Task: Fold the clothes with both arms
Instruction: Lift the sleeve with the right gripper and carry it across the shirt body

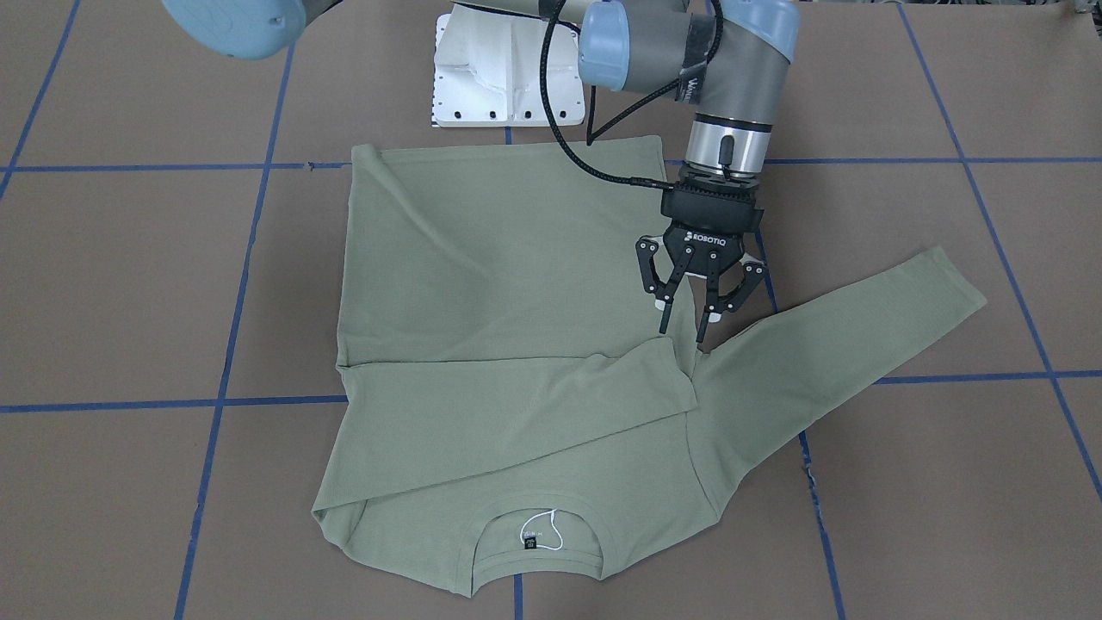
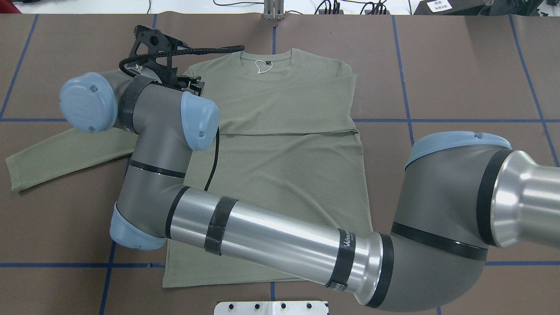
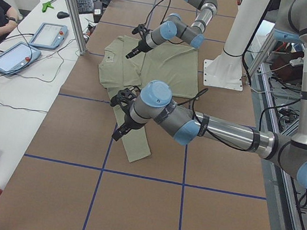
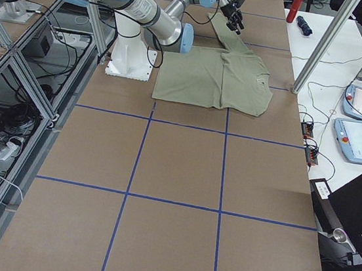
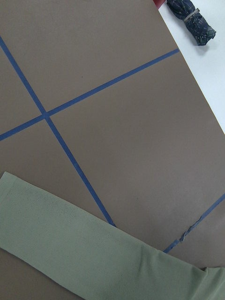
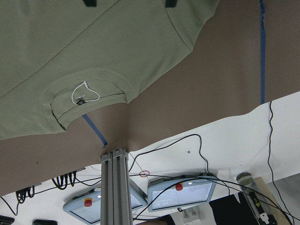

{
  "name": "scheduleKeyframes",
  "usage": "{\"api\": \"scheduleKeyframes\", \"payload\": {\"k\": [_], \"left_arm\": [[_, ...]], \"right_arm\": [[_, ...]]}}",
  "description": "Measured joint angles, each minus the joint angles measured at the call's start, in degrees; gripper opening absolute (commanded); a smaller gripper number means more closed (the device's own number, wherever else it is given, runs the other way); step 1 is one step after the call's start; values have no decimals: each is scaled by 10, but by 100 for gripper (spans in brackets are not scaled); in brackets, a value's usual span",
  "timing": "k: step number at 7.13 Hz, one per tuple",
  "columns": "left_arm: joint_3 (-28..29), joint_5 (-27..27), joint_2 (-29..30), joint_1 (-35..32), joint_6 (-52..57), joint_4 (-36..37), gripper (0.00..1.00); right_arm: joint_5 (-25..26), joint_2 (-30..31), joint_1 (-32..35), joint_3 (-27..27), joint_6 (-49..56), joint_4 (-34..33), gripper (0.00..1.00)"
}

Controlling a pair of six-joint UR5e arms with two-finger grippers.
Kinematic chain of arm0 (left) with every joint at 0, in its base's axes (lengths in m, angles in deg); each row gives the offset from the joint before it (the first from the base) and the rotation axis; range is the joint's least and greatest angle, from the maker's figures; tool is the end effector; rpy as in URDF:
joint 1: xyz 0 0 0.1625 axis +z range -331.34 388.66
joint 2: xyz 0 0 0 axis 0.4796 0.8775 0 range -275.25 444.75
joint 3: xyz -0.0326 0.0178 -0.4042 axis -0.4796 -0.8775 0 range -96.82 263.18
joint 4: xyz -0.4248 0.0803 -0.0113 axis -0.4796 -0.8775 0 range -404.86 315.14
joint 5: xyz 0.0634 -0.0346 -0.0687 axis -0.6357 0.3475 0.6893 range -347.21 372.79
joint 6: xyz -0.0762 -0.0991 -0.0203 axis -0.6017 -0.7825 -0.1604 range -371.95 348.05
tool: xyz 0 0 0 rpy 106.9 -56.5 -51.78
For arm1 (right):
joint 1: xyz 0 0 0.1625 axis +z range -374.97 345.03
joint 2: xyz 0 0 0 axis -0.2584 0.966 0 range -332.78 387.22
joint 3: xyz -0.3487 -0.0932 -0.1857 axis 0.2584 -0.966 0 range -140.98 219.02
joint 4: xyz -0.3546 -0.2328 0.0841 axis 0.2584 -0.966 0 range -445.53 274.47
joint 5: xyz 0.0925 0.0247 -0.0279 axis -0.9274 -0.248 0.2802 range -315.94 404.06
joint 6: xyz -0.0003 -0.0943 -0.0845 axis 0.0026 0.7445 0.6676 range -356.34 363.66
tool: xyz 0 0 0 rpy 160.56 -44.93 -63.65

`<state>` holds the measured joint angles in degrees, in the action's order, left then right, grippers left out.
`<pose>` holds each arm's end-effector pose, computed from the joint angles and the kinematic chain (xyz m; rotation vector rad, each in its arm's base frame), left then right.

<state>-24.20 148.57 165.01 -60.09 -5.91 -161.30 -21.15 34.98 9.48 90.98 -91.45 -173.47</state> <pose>-0.0322 -0.4720 0.5252 0.5963 0.7529 0.3547 -0.6957 -0.5211 -0.0622 0.5461 -0.7276 0.6552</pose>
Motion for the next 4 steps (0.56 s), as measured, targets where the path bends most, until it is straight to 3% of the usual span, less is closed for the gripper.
{"api": "scheduleKeyframes", "payload": {"k": [2,4], "left_arm": [[8,0,6,1,-4,-2,100],[9,-1,3,2,-5,-43,100]], "right_arm": [[-101,-10,47,0,32,0,100],[-225,27,108,39,94,-4,100]]}}
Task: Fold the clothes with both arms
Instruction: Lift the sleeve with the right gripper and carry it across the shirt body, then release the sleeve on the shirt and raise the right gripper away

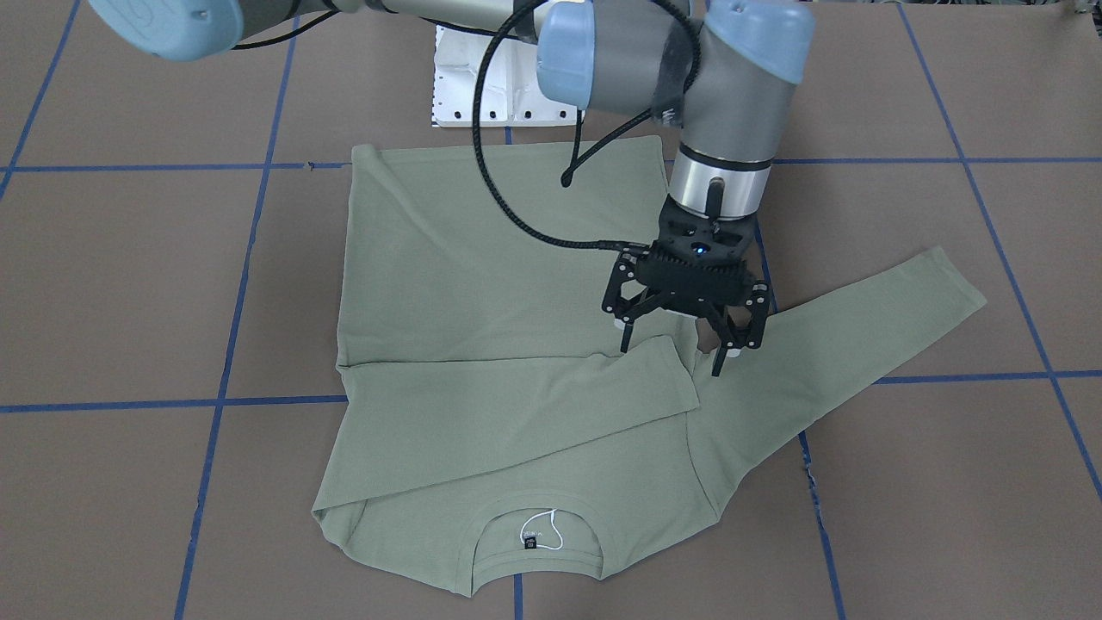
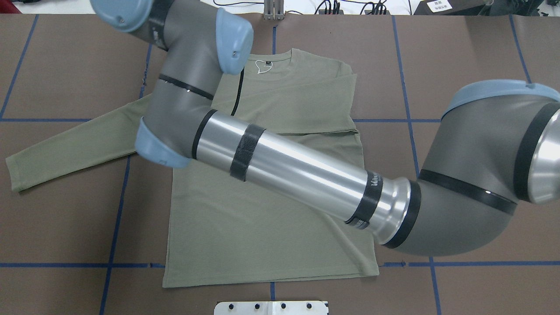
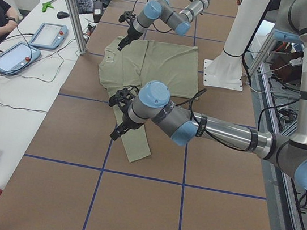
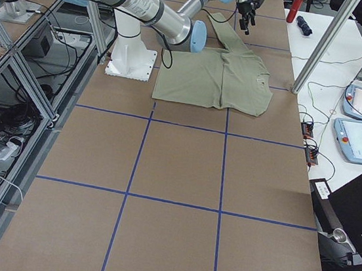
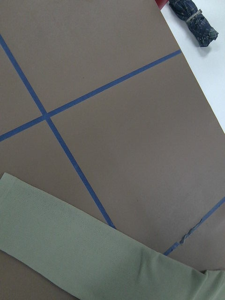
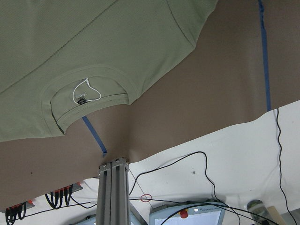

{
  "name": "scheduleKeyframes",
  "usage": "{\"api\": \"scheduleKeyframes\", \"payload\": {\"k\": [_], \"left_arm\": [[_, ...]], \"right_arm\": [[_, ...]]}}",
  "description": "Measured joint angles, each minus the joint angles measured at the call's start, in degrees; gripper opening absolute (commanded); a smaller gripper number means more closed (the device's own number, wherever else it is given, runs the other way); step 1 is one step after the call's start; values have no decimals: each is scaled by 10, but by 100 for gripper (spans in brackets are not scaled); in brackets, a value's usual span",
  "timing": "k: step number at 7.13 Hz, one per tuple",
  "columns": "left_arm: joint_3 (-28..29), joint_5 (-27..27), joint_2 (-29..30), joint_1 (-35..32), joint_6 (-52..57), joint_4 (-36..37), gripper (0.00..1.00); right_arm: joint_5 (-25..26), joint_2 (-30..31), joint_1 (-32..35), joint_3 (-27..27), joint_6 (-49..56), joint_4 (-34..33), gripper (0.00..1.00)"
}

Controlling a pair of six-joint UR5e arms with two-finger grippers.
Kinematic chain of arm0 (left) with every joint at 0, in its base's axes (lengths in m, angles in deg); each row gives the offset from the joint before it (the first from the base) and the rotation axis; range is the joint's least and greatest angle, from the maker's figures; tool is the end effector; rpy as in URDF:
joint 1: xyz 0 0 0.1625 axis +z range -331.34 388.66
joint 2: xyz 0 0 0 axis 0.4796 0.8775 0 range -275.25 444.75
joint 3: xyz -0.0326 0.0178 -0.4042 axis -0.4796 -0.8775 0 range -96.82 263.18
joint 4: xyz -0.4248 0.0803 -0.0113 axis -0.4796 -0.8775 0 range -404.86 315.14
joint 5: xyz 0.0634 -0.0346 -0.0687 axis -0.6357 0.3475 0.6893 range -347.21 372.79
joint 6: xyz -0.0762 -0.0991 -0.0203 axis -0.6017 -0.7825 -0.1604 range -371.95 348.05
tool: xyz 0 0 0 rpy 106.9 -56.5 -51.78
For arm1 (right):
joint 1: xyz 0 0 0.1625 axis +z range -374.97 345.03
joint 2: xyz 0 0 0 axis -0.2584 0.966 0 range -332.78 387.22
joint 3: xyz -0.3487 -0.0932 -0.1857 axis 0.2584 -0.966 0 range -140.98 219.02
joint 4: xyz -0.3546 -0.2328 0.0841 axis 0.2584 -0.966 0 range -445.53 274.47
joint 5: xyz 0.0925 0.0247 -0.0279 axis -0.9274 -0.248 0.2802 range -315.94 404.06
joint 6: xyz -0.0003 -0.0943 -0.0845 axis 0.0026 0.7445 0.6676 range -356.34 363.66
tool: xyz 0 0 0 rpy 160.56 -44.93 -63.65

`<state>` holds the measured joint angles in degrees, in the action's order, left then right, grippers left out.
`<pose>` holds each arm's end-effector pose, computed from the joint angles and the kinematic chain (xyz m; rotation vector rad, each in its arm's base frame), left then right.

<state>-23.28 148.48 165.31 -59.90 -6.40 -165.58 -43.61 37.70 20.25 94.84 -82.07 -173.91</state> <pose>-0.0307 -0.4757 0.5216 0.6522 0.7473 0.3742 -0.6135 -0.6027 -0.0429 0.3168 -0.7678 0.5260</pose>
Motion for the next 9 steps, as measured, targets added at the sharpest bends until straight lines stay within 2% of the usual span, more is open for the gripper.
{"api": "scheduleKeyframes", "payload": {"k": [1,4,7,9], "left_arm": [[4,0,-7,2,0,-22,100],[15,-10,-35,29,-40,-70,100],[22,-108,-79,161,-188,-184,100],[56,-170,-105,231,-206,-246,100]], "right_arm": [[-59,56,35,57,59,-3,100],[-209,275,148,276,251,-9,100],[-344,481,270,434,464,-6,100],[-395,595,330,501,573,-4,100]]}}
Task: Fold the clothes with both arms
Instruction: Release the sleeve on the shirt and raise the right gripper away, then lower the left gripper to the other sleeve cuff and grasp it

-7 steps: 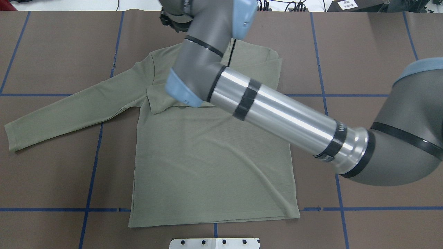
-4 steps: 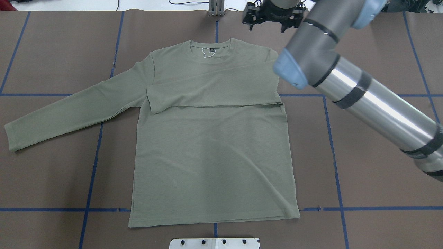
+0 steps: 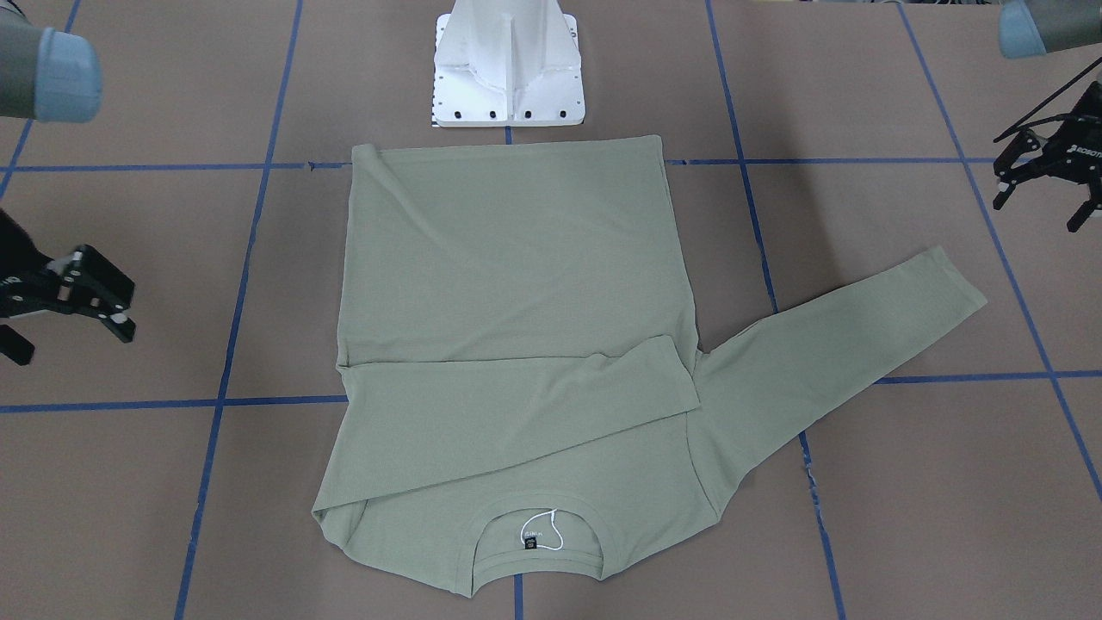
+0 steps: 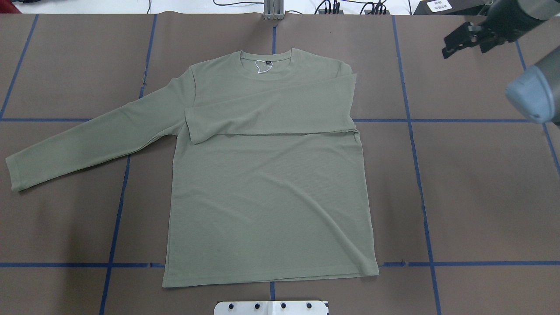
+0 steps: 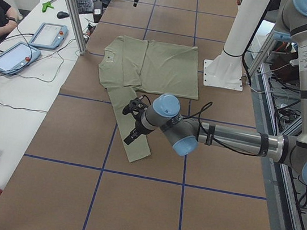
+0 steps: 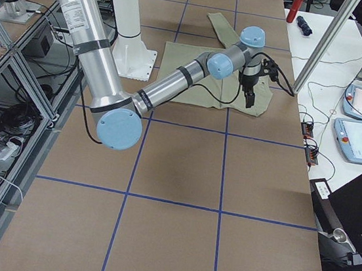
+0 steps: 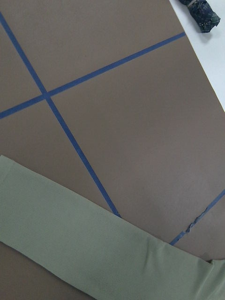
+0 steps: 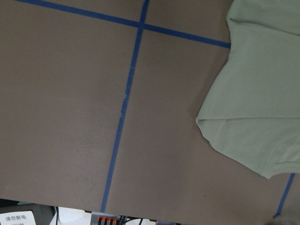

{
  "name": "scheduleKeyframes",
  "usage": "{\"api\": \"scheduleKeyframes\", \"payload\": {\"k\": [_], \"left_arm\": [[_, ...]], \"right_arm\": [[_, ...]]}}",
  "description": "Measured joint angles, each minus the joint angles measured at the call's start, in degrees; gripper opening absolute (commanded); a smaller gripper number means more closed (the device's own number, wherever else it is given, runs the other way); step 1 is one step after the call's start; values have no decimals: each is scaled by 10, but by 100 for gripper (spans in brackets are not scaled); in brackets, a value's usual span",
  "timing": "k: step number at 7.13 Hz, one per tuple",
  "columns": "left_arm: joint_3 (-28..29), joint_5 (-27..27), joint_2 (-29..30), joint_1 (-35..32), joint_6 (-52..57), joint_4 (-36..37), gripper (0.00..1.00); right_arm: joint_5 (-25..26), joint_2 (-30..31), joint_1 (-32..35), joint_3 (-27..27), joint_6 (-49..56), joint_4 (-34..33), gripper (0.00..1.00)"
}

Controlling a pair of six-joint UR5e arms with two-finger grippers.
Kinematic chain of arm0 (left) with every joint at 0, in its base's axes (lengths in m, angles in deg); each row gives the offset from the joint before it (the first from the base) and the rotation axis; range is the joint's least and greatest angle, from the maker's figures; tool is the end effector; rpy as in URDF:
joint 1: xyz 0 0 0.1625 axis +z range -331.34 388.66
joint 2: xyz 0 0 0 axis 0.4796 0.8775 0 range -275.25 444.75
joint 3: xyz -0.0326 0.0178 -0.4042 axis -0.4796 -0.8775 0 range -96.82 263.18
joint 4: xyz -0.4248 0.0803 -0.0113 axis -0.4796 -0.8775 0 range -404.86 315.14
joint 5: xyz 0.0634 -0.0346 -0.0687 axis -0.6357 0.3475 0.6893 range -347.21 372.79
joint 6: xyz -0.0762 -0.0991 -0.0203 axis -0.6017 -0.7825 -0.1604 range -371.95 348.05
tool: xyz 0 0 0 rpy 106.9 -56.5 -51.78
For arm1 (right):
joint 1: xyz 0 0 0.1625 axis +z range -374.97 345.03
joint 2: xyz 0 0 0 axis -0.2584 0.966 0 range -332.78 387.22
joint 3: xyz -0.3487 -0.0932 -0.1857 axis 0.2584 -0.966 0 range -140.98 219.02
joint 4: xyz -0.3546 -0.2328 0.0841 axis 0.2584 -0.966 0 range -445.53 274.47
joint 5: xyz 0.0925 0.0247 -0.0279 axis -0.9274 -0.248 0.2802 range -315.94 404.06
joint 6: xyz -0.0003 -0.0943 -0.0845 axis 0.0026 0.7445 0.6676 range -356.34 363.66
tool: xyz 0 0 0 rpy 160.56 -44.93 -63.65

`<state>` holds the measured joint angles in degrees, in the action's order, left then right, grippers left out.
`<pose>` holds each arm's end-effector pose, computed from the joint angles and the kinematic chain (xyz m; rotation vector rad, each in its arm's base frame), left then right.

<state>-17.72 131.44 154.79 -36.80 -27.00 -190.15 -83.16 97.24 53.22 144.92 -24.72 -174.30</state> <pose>0.1072 -0.4094 0.6137 0.5853 0.7146 0.3553 -0.1749 -0.5897 0.3230 0.2993 -0.8310 -0.1031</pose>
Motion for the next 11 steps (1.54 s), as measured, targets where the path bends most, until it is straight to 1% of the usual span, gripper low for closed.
{"api": "scheduleKeyframes", "payload": {"k": [1,2,4,6,7,8,9,10,11], "left_arm": [[29,-24,-2,28,-2,-33,100],[49,-42,-1,57,-4,-54,100],[64,-76,1,111,-18,-67,100],[96,-104,24,145,-35,-76,99],[114,-108,35,156,-36,-87,93],[123,-109,39,163,-36,-96,81],[127,-110,41,169,-36,-100,63],[128,-110,40,173,-35,-102,57],[129,-110,39,175,-34,-103,56]], "right_arm": [[-7,32,14,23,22,0,100],[-10,48,20,34,30,0,100],[-11,59,23,40,34,1,100],[-11,63,24,40,34,2,100],[-11,63,24,40,34,2,100],[-11,63,24,40,34,3,100],[-10,63,24,40,34,3,100],[-10,63,24,40,34,2,100],[-10,63,24,40,34,2,100]]}}
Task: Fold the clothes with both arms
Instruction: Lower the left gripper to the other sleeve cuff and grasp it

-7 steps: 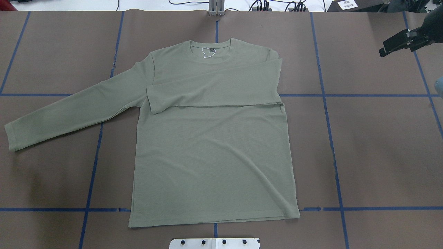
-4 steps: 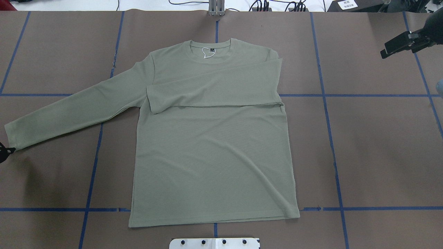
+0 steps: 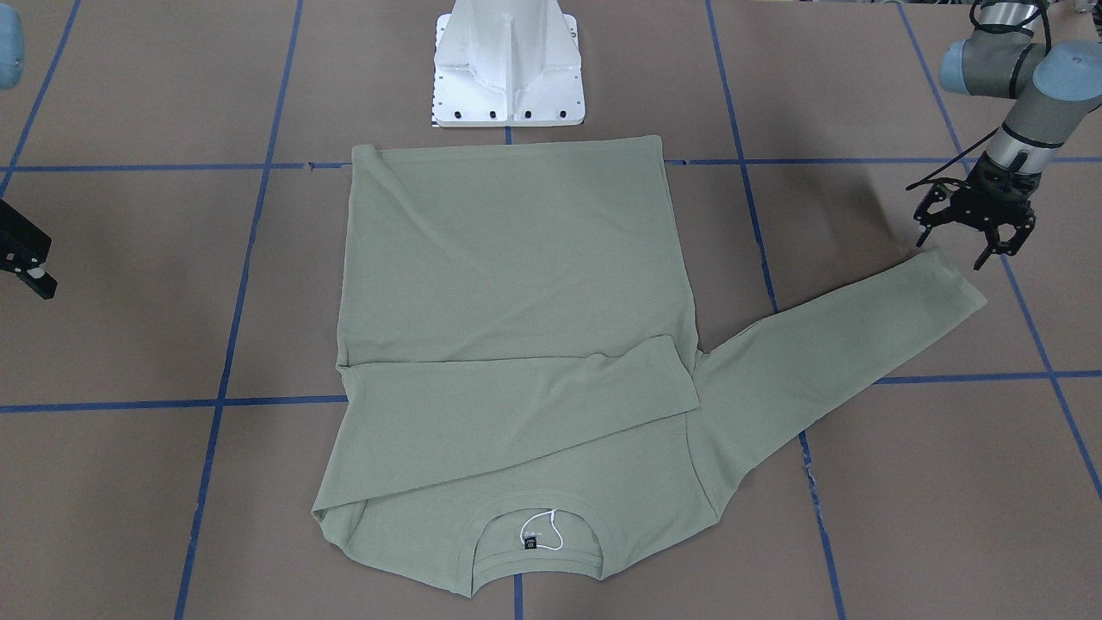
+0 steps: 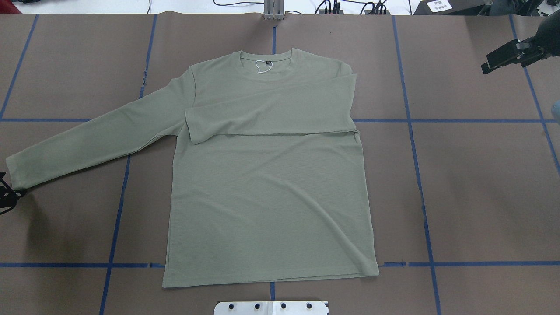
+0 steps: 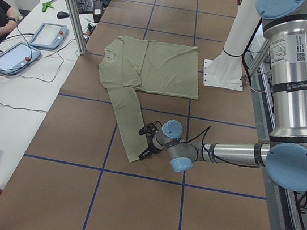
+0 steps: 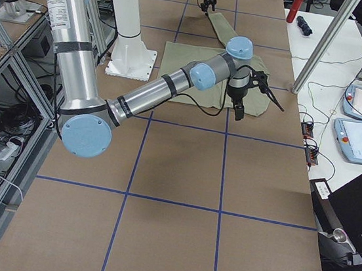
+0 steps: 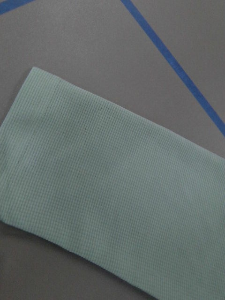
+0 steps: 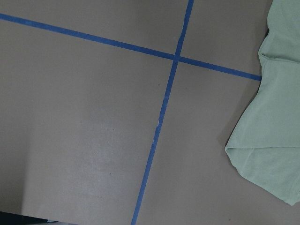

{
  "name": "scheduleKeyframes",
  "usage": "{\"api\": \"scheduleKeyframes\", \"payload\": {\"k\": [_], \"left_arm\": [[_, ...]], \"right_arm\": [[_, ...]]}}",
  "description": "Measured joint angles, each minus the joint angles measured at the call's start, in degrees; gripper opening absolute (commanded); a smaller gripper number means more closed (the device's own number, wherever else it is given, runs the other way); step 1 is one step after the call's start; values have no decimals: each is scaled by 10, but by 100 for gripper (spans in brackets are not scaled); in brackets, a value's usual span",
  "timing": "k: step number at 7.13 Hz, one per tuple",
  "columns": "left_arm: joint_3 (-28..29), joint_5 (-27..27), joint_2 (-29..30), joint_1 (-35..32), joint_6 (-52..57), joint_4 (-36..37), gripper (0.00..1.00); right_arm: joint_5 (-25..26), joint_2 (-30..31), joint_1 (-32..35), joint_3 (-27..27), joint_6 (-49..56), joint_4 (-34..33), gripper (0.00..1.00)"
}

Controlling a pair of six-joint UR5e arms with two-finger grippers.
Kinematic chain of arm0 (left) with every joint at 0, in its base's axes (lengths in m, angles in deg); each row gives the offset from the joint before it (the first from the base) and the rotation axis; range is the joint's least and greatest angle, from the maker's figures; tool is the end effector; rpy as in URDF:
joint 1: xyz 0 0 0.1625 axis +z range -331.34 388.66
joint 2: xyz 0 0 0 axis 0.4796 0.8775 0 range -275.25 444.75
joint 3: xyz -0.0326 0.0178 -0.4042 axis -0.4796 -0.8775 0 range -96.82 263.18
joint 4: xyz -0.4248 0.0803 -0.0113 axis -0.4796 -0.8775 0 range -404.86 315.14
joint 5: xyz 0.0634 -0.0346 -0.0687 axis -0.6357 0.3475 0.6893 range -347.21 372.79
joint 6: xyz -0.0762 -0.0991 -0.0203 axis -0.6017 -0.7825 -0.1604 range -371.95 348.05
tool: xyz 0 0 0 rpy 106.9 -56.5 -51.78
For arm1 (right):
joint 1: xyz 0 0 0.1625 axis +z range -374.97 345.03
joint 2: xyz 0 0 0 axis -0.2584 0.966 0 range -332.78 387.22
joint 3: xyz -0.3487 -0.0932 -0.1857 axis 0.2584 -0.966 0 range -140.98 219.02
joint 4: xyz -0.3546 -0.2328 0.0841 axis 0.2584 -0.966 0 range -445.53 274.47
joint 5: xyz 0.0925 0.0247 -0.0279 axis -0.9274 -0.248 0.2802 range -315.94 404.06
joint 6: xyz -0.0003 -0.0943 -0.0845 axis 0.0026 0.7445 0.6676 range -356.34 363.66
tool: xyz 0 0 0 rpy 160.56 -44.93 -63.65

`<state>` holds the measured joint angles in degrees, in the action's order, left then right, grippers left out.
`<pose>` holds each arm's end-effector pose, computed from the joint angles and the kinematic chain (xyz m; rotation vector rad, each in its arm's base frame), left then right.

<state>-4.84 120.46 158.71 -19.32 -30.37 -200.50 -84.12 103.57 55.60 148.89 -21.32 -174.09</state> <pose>0.2210 -0.3869 0.6876 0.5726 0.6732 0.5131 -0.1402 -0.5630 0.3541 0.2993 -0.8183 -0.1125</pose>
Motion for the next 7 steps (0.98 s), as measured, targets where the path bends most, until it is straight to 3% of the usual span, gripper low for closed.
{"api": "scheduleKeyframes", "payload": {"k": [2,3,5,7], "left_arm": [[0,0,-2,1,1,-4,51],[0,0,-3,1,1,-9,39],[0,0,-4,1,1,-15,0],[-1,1,-9,0,2,-30,0]], "right_arm": [[0,0,0,0,-1,0,100],[0,-1,0,0,-1,0,100],[0,-1,0,0,-2,0,100],[1,-1,-1,0,-4,0,100]]}}
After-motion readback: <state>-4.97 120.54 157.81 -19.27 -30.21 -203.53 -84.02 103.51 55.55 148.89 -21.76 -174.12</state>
